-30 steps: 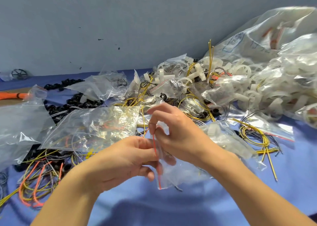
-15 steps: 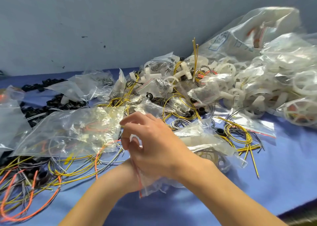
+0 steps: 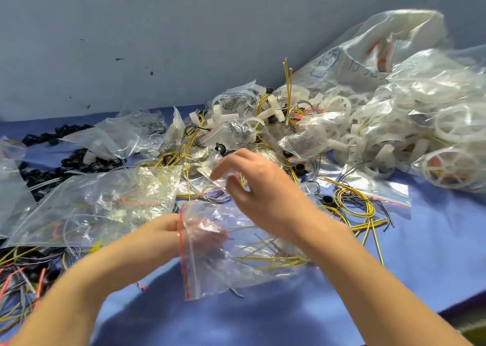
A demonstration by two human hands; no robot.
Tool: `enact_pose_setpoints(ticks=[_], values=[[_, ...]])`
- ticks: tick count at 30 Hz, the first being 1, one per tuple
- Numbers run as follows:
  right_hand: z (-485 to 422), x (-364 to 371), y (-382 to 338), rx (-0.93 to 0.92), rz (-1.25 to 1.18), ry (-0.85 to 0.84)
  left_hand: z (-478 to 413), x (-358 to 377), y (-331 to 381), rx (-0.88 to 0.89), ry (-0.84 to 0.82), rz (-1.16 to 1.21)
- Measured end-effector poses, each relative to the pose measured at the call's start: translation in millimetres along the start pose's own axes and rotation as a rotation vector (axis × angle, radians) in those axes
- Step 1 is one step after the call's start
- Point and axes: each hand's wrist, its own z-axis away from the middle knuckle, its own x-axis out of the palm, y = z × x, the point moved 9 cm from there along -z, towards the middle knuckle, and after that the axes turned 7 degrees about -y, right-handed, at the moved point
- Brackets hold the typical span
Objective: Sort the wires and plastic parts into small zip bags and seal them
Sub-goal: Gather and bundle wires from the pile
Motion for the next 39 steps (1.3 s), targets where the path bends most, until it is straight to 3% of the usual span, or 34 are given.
enact_pose_setpoints(ticks=[2, 5, 7, 10, 14, 20, 27, 39], values=[[2, -17, 21, 0.061, 0.017, 0.046, 1, -29, -4, 0.010, 0.125, 0.020], [9, -43, 63, 0.200, 0.022, 0.139, 7, -80, -8, 0.023, 0.494, 0.075], [18, -52, 96, 0.330, 0.039, 0.150, 5, -89, -3, 0.062, 0.583, 0.065], [31, -50, 134, 0.491, 0.097, 0.071, -7, -83, 7, 0.139, 0.582, 0.057], [37, -46, 150, 0.562, 0.109, 0.014, -27, -71, 16, 0.152, 0.583, -0.053], [27, -38, 135, 0.477, 0.053, 0.002, -48, -61, 36, 0.210, 0.620, -0.441], [20, -29, 128, 0.427, 0.048, -0.028, -78, -43, 19, 0.030, 0.547, -0.983], [26, -36, 132, 0.441, 0.078, -0.038, -64, -47, 26, 0.082, 0.623, -0.976]])
